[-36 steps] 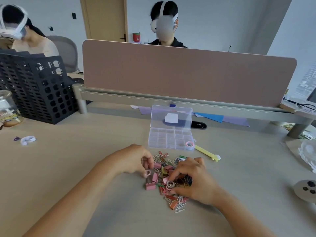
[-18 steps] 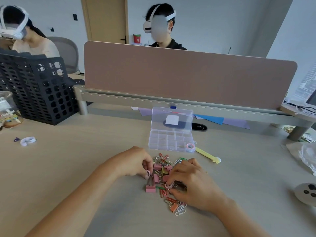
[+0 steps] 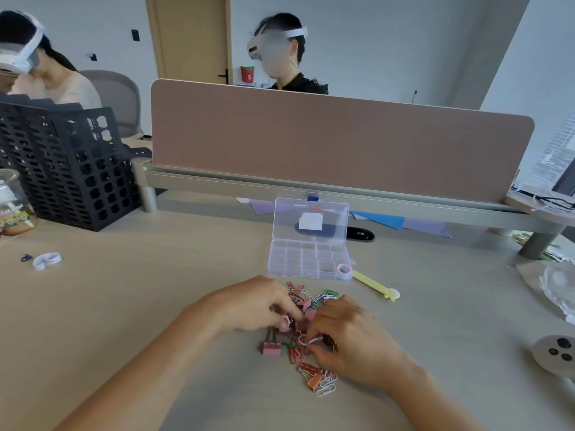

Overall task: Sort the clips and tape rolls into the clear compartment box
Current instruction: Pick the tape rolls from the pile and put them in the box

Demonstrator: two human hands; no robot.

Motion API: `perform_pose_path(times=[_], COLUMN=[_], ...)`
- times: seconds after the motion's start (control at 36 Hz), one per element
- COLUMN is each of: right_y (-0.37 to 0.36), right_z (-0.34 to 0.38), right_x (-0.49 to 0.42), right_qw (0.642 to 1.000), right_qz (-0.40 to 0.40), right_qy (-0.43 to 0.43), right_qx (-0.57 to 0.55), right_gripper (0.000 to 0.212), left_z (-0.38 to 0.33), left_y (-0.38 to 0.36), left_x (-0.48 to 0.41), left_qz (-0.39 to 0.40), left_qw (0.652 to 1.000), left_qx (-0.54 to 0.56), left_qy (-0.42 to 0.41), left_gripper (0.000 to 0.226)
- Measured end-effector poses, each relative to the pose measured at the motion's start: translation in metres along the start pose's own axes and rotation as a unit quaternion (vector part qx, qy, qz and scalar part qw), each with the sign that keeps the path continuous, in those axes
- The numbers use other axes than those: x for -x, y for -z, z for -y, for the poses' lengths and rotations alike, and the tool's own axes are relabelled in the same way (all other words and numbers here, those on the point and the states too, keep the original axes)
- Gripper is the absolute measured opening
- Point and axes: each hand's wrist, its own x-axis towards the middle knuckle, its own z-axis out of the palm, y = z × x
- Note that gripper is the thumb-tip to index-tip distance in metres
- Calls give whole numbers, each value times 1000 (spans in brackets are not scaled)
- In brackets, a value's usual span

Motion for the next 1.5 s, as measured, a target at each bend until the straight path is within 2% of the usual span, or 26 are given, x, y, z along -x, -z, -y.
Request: perform_pose_path(times=[0.08, 0.22, 0.44, 0.61, 0.72, 0.86, 1.0, 1.17, 1.33, 1.5], right_y=[2, 4, 9, 13, 15, 19, 15, 15, 17, 12], right_z=[-1, -3, 1, 4, 2, 2, 7, 11, 12, 14], right_x=[1, 2, -2, -1, -2, -3, -5, -8, -8, -8], right_qw=[999, 998, 993, 991, 985, 964, 963, 969, 951, 959], right_qz=[11, 33, 79, 84, 83, 79, 105, 112, 102, 97], right_qy=[-17, -30, -37, -33, -73, -144, -152, -154, -198, -183], right_qx=[-29, -49, -82, -94, -133, -211, -198, -158, -215, -192], right_gripper=[6, 12, 13, 11, 8, 22, 30, 23, 22, 16], left_z=[1, 4, 7, 7, 7, 3, 9, 9, 9, 12], left_y=[-5, -4, -1, 3, 3, 5, 3, 3, 6, 11], left_x=[-1, 0, 0, 4, 3, 3, 2, 2, 3, 5], left_qz=[26, 22, 15, 14, -37, -70, -41, -41, -41, -48], left_qw=[999, 999, 1000, 1000, 998, 994, 998, 999, 998, 997], left_qx=[-31, -44, -11, 9, 45, 82, 34, -11, -36, -45], left_qy=[-2, 10, 16, 21, 19, 12, 29, 26, 31, 35], left_gripper=[32, 31, 31, 32, 37, 35, 31, 29, 25, 25])
